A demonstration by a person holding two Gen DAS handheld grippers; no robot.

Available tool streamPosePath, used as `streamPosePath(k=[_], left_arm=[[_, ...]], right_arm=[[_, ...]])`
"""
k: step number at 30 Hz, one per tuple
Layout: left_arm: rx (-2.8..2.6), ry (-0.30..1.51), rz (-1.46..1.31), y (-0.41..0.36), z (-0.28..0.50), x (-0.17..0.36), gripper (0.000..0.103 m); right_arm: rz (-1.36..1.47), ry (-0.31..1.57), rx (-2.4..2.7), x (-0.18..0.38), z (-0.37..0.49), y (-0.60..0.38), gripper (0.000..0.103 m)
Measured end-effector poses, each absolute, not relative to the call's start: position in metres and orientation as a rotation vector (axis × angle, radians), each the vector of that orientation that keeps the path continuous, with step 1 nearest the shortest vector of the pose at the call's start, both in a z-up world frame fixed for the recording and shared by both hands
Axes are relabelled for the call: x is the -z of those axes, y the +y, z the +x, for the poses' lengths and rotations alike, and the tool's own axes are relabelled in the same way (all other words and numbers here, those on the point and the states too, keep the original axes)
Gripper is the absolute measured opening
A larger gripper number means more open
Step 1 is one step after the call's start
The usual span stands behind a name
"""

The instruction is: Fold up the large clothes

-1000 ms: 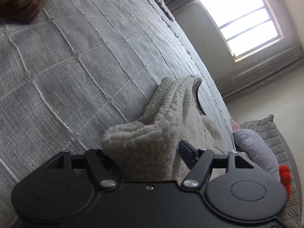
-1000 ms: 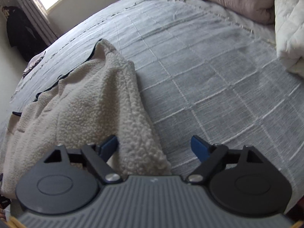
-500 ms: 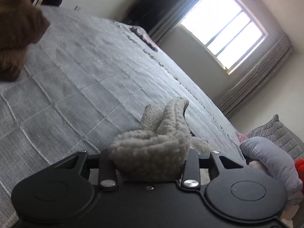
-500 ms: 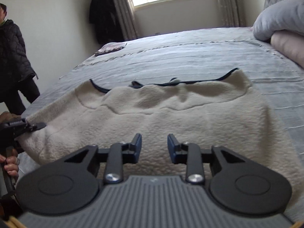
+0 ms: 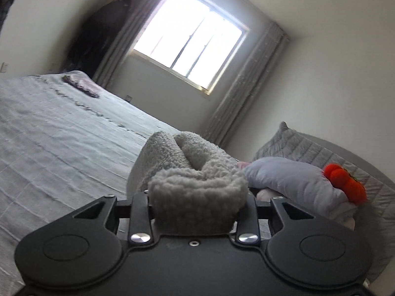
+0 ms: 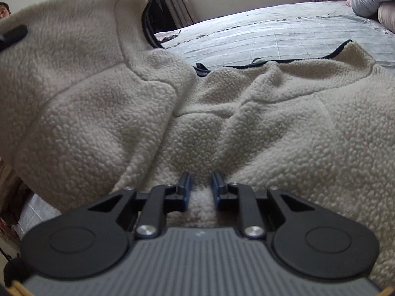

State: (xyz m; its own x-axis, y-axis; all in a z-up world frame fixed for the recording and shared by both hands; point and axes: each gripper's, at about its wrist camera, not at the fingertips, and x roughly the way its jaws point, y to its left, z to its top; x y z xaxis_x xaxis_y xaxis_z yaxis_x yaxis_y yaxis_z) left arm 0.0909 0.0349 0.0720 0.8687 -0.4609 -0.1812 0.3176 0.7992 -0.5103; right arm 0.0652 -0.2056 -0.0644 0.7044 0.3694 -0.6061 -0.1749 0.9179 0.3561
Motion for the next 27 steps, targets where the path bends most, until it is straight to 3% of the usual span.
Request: streamPosePath(k=[5,6,8,9,12,15,17,22,27], left_arm=[[0.572,0.356,-0.371,-0.041,0.087,-0.068,0.035],[0.594,0.379,-0.352,-0.055,0.086,-0.062,0.035],[0.633,0.444,-0.309,-0.082,0.086,-0.045,0.035],[0.648,0.479,-0.282,-0.094,0.086,-0.033,0.035],[0.676,0.548,-0.173,-0.129,0.076,0.006,0.035],[0.683,0.468,-0.003,-0.152,0.055,0.027,0.036],[0.686,0.455,0.041,-0.158,0.047,0.025,0.036],[0.73,0.464,0.049,-0.136,0.047,0.009,0.042],[0.853,0.482,0.042,-0.098,0.04,-0.011,0.065]], right_arm=[[0.517,0.734,-0.407,0.052,0.059,-0.26,0.021],[0.541,0.715,-0.403,0.047,0.054,-0.274,0.024],[0.571,0.665,-0.342,0.037,0.039,-0.309,0.049],[0.586,0.642,-0.296,0.033,0.032,-0.329,0.054],[0.709,0.6,-0.203,0.031,0.018,-0.391,0.058],[0.857,0.555,-0.221,0.034,0.007,-0.426,0.06],[0.889,0.551,-0.255,0.033,0.009,-0.432,0.078],[0.851,0.657,-0.357,0.031,0.048,-0.398,0.079],[0.812,0.742,-0.395,0.032,0.093,-0.36,0.074]])
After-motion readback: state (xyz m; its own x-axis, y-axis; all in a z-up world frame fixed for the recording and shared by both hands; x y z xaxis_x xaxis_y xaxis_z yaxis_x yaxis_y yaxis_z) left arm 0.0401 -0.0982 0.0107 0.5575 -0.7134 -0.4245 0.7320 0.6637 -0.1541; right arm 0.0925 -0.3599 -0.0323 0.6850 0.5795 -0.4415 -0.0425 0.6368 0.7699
